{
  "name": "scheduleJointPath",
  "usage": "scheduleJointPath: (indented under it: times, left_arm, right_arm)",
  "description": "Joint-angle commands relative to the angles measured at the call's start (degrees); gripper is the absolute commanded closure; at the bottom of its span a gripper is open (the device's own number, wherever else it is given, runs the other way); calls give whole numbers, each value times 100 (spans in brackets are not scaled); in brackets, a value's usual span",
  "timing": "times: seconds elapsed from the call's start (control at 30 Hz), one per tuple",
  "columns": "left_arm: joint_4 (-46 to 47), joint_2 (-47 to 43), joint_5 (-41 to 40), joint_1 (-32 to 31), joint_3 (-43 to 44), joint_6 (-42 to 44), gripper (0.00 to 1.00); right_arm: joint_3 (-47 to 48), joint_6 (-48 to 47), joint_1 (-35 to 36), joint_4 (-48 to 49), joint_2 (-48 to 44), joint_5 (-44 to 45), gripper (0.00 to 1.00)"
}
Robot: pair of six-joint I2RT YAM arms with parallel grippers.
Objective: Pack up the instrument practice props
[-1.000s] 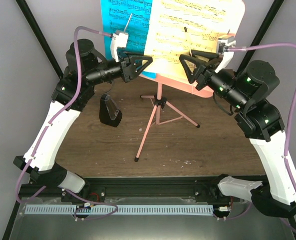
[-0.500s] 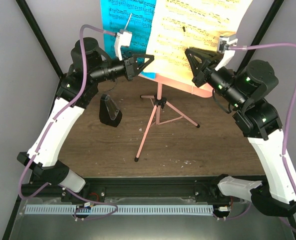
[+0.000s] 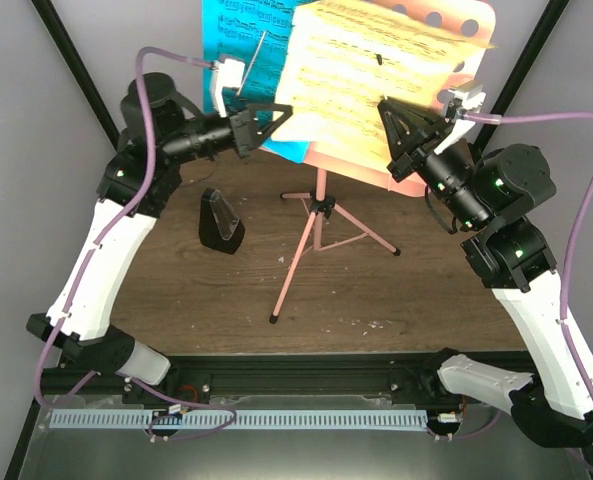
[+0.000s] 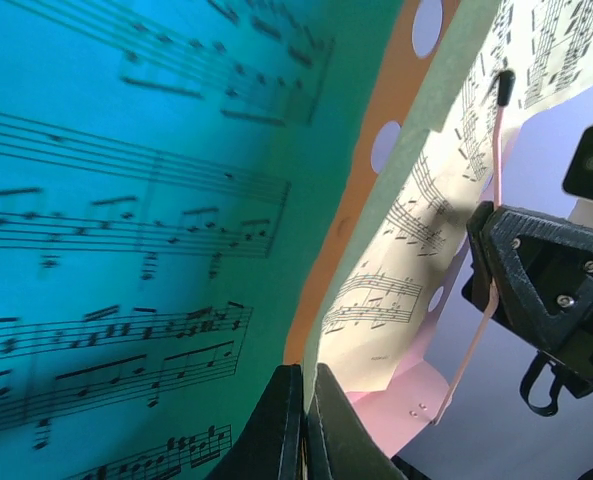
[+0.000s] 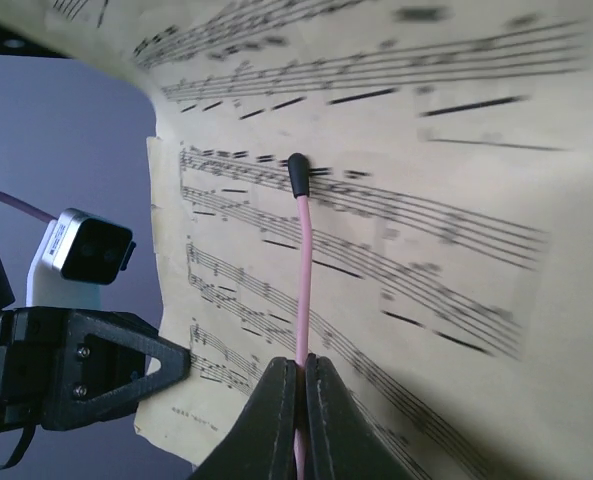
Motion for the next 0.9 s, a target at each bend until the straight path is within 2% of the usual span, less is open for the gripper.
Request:
scheduleJointPath:
  times: [0.0, 0.23, 0.43, 0.6, 0.73, 0.87]
  left_arm:
    - [504, -562, 613, 725, -613, -588, 100]
    - [717, -1835, 779, 1717, -2316, -813, 100]
    - [1266, -2605, 1368, 2752, -3694, -1551, 100]
    - [1273, -2788, 1448, 2849, -3972, -1626, 100]
    - [1117, -3051, 1083, 2985, -4219, -1584, 100]
    - [522, -3501, 374, 3006, -4692, -1199, 100]
  right_arm:
    - [-80, 91, 1, -75, 0, 329, 99]
    - [-97, 237, 2, -79, 84, 506, 99]
    - [-50, 304, 0, -110, 184, 580, 99]
    - [-45, 339, 1, -120, 187, 596, 99]
    - [-63, 352, 5, -93, 147, 545, 88]
    - [-55, 351, 0, -93, 108, 367, 79]
